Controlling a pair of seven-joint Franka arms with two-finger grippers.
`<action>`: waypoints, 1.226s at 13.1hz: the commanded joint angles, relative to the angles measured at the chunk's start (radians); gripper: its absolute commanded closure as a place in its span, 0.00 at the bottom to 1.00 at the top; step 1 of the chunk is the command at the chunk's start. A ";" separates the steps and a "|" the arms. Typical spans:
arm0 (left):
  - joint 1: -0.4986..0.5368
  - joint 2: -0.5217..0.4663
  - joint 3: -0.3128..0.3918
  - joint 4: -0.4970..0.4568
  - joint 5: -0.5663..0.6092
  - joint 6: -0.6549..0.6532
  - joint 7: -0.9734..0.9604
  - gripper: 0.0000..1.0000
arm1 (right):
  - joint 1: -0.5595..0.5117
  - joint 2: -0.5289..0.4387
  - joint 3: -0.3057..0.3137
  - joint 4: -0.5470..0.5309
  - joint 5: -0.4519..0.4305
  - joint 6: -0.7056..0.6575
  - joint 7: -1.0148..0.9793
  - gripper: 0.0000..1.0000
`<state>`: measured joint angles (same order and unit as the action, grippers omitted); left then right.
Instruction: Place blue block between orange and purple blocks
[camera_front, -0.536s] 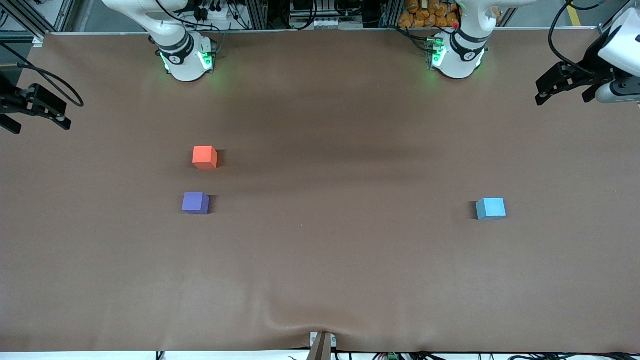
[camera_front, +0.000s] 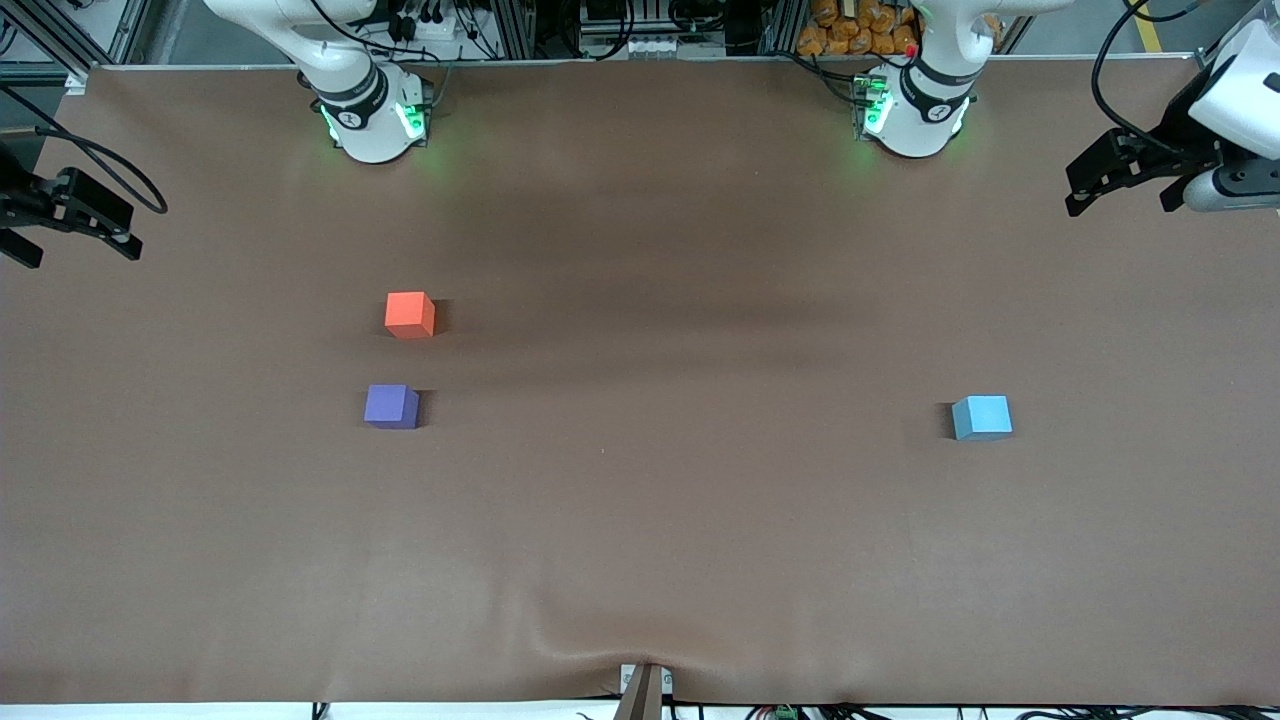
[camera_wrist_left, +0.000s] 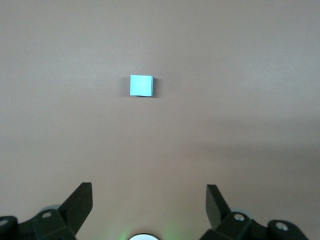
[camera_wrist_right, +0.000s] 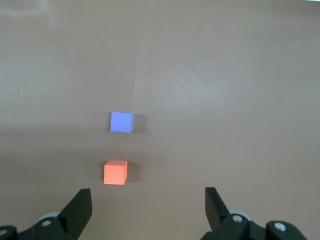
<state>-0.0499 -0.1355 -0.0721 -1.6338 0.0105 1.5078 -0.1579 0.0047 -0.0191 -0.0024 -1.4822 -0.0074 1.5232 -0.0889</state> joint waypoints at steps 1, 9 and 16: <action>0.005 0.014 -0.003 0.028 0.011 -0.021 -0.002 0.00 | -0.020 0.008 0.018 0.020 -0.012 -0.012 0.011 0.00; 0.019 0.020 0.005 0.032 0.011 -0.015 0.012 0.00 | -0.020 0.005 0.016 0.019 -0.011 -0.014 0.017 0.00; 0.070 0.017 0.005 0.045 0.009 -0.014 0.038 0.00 | -0.020 0.005 0.016 0.022 -0.011 -0.034 0.028 0.00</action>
<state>0.0075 -0.1276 -0.0604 -1.6155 0.0106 1.5071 -0.1472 0.0046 -0.0191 -0.0026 -1.4821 -0.0074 1.5062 -0.0759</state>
